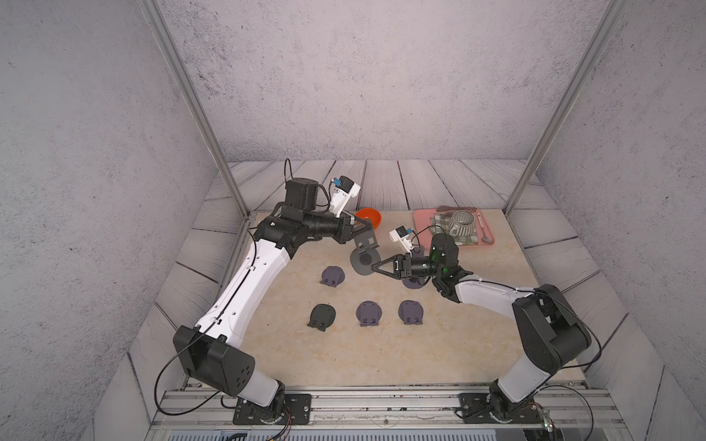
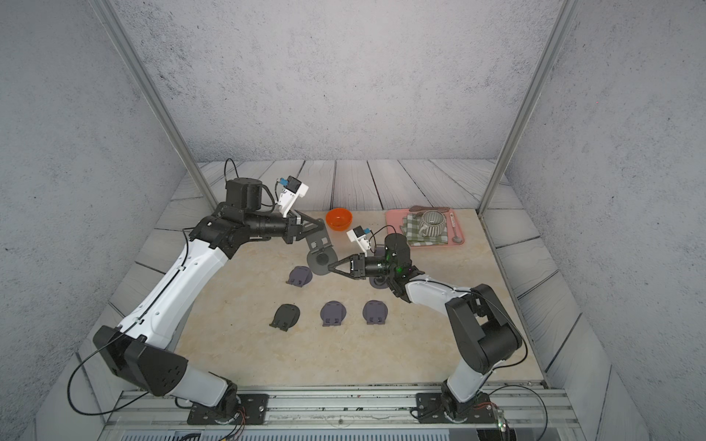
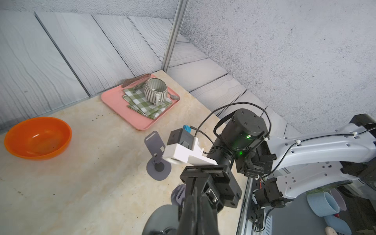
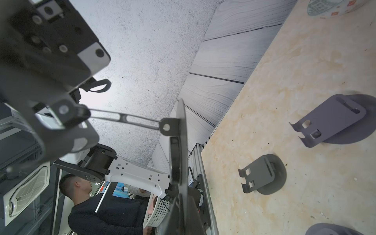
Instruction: Open the phone stand
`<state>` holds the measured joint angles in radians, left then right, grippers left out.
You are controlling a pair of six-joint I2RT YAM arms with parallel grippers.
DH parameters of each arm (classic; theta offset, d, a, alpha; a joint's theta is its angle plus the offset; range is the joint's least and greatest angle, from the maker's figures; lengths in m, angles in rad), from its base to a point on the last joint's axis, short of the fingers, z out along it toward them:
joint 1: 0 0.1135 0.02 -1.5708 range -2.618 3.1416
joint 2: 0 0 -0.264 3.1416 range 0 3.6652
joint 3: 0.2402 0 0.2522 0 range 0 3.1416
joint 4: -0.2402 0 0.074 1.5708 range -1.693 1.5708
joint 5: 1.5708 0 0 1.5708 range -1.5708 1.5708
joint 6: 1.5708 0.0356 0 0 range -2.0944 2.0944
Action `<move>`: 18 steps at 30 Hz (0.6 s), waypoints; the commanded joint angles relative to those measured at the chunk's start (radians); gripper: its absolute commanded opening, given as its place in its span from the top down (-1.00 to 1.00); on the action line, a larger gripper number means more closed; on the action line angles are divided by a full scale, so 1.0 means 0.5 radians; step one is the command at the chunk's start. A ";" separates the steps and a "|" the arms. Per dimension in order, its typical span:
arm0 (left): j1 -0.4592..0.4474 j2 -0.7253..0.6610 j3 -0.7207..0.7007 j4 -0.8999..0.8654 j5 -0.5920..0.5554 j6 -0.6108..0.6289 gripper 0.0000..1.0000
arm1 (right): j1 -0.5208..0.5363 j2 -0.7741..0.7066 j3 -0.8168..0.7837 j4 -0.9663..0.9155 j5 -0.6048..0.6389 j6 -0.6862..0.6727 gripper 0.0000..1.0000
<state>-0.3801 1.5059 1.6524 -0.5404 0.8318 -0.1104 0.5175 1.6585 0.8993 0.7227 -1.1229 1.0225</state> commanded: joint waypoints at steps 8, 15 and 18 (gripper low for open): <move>-0.036 -0.044 0.324 0.530 -0.061 0.303 1.00 | 0.068 0.104 -0.067 -0.678 -0.297 -0.116 1.00; -0.207 0.199 0.344 0.345 0.121 0.111 1.00 | 0.072 0.087 0.186 -0.962 -0.230 -0.303 1.00; -0.231 0.205 0.255 0.268 0.124 0.131 1.00 | 0.062 0.051 0.325 -1.220 -0.167 -0.507 1.00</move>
<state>-0.4595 1.6131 1.7481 -0.6037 0.8520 -0.0425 0.4988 1.6634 1.0348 0.3832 -1.1755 0.9005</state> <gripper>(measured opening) 0.046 0.052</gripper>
